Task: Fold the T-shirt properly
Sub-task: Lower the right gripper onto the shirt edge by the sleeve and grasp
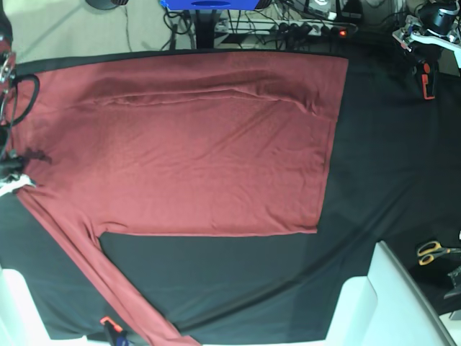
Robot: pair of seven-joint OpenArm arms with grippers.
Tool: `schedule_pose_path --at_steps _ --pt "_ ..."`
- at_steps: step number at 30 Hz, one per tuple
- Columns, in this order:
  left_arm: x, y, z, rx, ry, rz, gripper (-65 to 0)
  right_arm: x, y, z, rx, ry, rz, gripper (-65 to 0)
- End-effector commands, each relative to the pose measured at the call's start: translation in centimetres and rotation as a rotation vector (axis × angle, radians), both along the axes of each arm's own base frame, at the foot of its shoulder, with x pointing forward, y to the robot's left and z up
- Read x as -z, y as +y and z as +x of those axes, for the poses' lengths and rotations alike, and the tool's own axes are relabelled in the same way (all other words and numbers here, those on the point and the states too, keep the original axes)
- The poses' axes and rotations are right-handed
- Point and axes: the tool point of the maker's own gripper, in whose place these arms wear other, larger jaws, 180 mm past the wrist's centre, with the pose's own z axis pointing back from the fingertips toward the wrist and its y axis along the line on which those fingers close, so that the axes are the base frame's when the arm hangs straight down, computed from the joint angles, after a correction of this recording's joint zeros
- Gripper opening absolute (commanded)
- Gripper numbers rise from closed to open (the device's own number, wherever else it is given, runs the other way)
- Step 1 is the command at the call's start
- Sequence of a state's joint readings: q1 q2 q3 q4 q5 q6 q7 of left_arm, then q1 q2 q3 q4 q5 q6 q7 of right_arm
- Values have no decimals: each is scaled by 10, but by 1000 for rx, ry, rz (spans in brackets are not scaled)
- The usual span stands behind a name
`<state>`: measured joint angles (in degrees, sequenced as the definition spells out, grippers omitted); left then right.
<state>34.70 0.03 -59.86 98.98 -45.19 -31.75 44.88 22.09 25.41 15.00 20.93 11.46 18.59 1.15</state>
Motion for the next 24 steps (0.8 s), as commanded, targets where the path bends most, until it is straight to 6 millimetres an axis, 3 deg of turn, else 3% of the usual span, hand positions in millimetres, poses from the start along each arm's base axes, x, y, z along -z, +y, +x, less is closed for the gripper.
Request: schedule_pose_path --at_steps 1,6,10,15,24 --pt "-9 4 2 6 -26 20 -79 -21 -15 11 3 -46 -36 -650" --pt "-9 2 9 13 -39 13 -79 -28 3 3 -57 -36 -38 -650" --pt "-1 -16 19 66 -35 -19 -79 -46 17 0 -95 -58 -27 -650" --pt "5 -34 28 116 -34 -55 -79 -51 33 -13 -131 -9 11 -650" --pt "5 -36 34 117 -49 -58 -79 -52 57 -47 -180 16 69 -650"
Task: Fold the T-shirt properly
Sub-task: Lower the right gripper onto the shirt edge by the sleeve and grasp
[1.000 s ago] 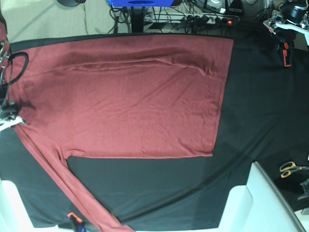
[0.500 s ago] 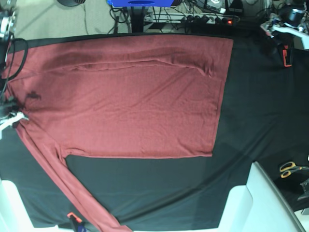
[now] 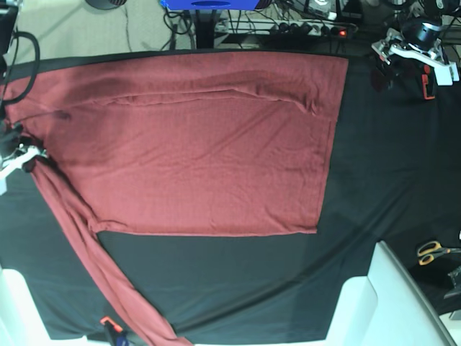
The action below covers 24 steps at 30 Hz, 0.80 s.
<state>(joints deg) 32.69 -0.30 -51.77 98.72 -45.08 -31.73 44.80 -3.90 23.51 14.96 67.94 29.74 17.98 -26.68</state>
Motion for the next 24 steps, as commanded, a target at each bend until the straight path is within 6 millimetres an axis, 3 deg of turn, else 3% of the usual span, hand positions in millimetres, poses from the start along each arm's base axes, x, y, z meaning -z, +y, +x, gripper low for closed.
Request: schedule_pose_path --at_steps 1,8,10,13,17,20,24 --pt "-8 5 1 -1 -25 17 -79 -15 -7 7 -1 -51 -9 -650" --pt "-8 4 3 3 -28 14 -79 -9 -3 -6 1 -31 11 -645" --pt "-8 4 3 3 -28 14 -79 -6 -2 -9 -6 -3 15 -594" --pt "-8 4 3 3 -28 14 -79 -10 1 -9 -20 10 13 -468" --pt "-8 4 3 1 -27 14 -79 -33 9 9 -54 -59 -4 -347" --pt "-8 4 3 1 -27 14 -79 -50 11 30 -62 -103 -10 -332" --pt "-8 4 3 1 -27 14 -79 -37 -3 56 -1 -47 43 -332"
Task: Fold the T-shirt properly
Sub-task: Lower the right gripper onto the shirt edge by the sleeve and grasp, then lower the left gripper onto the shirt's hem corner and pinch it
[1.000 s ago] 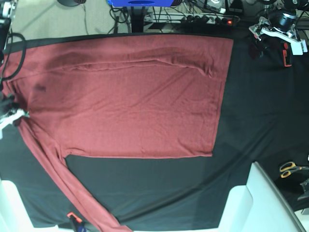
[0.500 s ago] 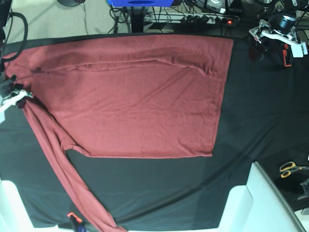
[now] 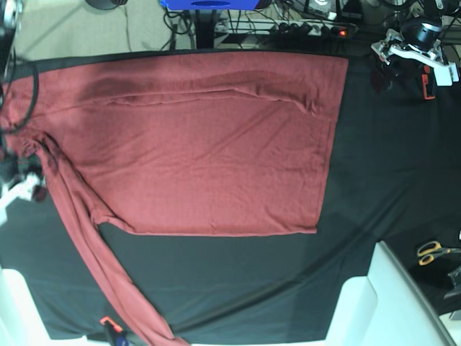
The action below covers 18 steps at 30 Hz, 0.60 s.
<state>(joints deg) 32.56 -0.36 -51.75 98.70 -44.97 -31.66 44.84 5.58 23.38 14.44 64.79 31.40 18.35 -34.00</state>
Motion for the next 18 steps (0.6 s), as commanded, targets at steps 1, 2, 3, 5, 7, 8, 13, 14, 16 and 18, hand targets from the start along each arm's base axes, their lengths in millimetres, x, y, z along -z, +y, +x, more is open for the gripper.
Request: schedule_pose_path --at_steps 1,2,3,5,7,8,13,14,16,18 --pt "-8 4 2 1 -27 13 -79 -9 -14 13 28 -25 4 -333" --pt "-8 4 2 1 -27 13 -79 -2 -19 17 53 -3 28 -333" --pt "-8 4 2 1 -27 13 -79 3 -21 22 76 14 50 -335" --pt "-8 5 1 -3 -27 15 -79 12 -26 28 104 39 69 -335" --pt "-9 6 1 -4 -27 16 -79 17 -22 37 59 36 48 -335" --pt "-9 6 1 -4 -27 16 -79 22 -19 40 30 49 30 -335" --pt "-9 6 0 -6 -26 18 -79 53 1 41 -3 100 22 -330" --pt "-9 6 0 -6 -26 18 -79 56 1 38 3 106 25 -330" --pt "-9 6 0 -6 -26 18 -79 57 2 39 4 102 28 -330" --pt "-9 6 0 -6 -26 18 -79 60 10 39 -2 106 41 -332"
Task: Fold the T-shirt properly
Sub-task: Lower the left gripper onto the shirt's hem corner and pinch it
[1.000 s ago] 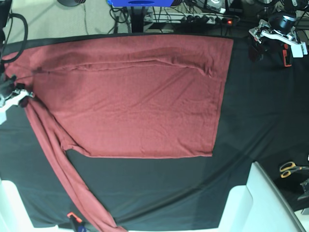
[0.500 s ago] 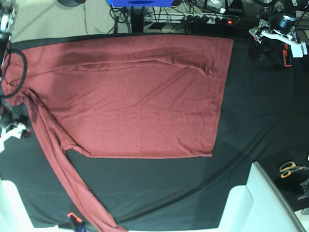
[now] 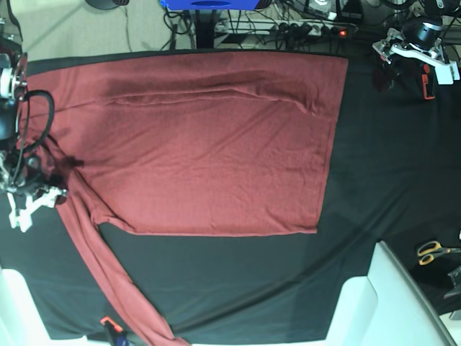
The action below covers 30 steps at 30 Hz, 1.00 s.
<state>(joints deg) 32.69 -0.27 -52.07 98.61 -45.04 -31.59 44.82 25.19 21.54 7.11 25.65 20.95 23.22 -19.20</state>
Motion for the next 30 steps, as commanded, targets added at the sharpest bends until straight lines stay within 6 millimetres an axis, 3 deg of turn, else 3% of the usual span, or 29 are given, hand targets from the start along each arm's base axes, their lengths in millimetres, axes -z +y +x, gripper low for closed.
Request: schedule_pose_path --at_steps 1,6,8,12,14,18,22,25,30 --pt "-9 5 2 2 -28 18 -79 -9 -3 10 -1 -21 -5 -333" --pt "-9 5 2 2 -29 18 -79 -10 -2 12 -2 -27 -5 -347" --pt "-9 4 3 4 -31 16 -79 -11 -2 12 -2 -28 -5 -414" --pt "-13 12 21 36 -28 80 -79 -11 -2 12 -2 -28 -5 -650" --pt "-12 20 34 28 -13 133 -79 -11 -2 12 -2 -28 -5 -642" --pt "-19 31 78 35 17 186 -79 -11 -2 13 -1 -31 -3 -644" --pt "-21 25 137 63 30 127 -79 -11 -2 13 -1 -30 -5 -644" --pt "-14 2 184 164 74 168 -79 -11 -2 13 -1 -30 -5 -644" --pt "11 -41 235 296 136 146 -79 -10 -4 11 -2 -25 -8 -644"
